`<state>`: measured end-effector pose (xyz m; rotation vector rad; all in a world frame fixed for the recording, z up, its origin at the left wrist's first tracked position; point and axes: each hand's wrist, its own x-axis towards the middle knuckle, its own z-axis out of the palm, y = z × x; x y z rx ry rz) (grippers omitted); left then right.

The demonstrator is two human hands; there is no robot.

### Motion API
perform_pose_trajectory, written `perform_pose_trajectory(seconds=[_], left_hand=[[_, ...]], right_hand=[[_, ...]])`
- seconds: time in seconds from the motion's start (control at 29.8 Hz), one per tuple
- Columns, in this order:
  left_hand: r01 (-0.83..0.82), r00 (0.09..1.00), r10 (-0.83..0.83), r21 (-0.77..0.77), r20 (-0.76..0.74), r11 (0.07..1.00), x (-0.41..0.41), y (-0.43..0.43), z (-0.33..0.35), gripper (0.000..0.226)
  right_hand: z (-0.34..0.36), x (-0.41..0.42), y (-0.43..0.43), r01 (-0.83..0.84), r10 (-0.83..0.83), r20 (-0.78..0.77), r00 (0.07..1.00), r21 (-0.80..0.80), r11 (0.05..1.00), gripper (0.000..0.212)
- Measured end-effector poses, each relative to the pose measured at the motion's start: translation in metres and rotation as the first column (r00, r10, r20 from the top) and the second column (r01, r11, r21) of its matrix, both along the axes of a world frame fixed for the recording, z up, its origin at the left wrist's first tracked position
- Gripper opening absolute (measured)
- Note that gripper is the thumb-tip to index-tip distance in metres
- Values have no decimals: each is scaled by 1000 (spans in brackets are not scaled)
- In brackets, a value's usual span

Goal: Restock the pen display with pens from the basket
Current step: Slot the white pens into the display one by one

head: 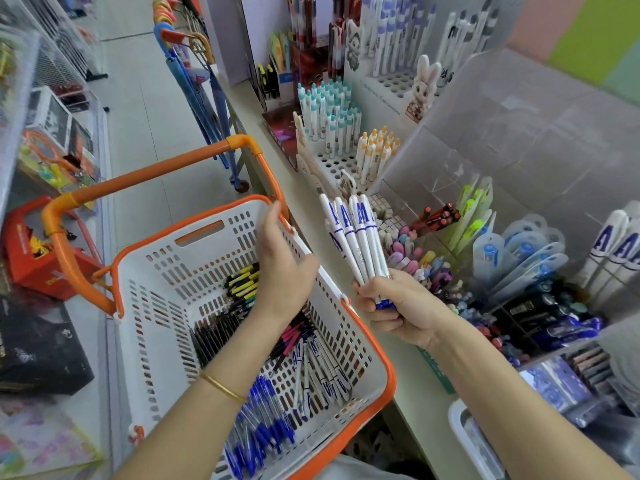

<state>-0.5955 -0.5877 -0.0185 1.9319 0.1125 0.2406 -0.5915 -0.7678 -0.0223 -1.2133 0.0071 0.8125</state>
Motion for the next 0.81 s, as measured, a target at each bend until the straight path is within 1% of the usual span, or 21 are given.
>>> perform_pose_trajectory(seconds=[0.03,0.07,0.1,0.13,0.17,0.2,0.24,0.3,0.37,0.4,0.5,0.57,0.64,0.67,0.74,0.81], left_hand=[[58,983,-113,-345,-142,937,-5,-7,2,65],[78,948,-245,-594,-206,801,-7,-12,2,66],[73,914,-338,-728,-224,682,-7,-17,1,72],[76,892,-399,-799,-213,596,-7,-23,2,79],[93,882,-436,-840,-179,534,-6,-28,5,81],[97,884,-442,-863,-154,496,-5,-33,6,75],[98,891,-432,-869,-141,486,-5,-37,10,63],[94,911,-391,-854,-134,511,-4,-41,15,38],[87,929,-346,-832,-130,547,-5,-46,19,24],[75,939,-317,-818,-134,571,-4,-49,21,20],[76,966,-229,-720,-118,690,-4,-60,30,18],[93,980,-184,-633,-79,768,-3,-66,32,19],[120,986,-162,-541,-30,832,-3,-70,35,20],[125,989,-150,-505,-9,854,-2,-72,35,19],[131,991,-132,-471,32,872,-4,-77,41,20],[150,989,-133,-423,71,894,-8,-85,45,22]], right_hand=[[1,-1,2,4,-3,43,999,-19,1000,12],[2,-3,5,5,-1,94,996,-43,999,11],[3,-5,9,6,5,146,989,-75,997,11],[3,-7,12,6,15,192,981,-109,994,10],[3,-8,15,5,28,231,972,-140,990,10],[3,-9,15,-2,44,263,964,-161,987,11],[4,-9,13,-15,67,289,955,-178,984,11],[7,-8,8,-55,124,320,939,-216,975,11],[11,-7,3,-83,161,304,939,-253,964,11],[13,-7,2,-89,163,288,944,-255,963,11],[14,-7,1,-51,99,236,967,-201,978,15],[14,-10,2,2,11,162,987,-79,997,19],[12,-15,5,100,-112,76,991,137,985,21],[10,-17,7,157,-170,30,985,251,955,21],[9,-22,7,248,-235,-85,968,438,864,18],[10,-25,7,353,-245,-257,935,601,717,28]])
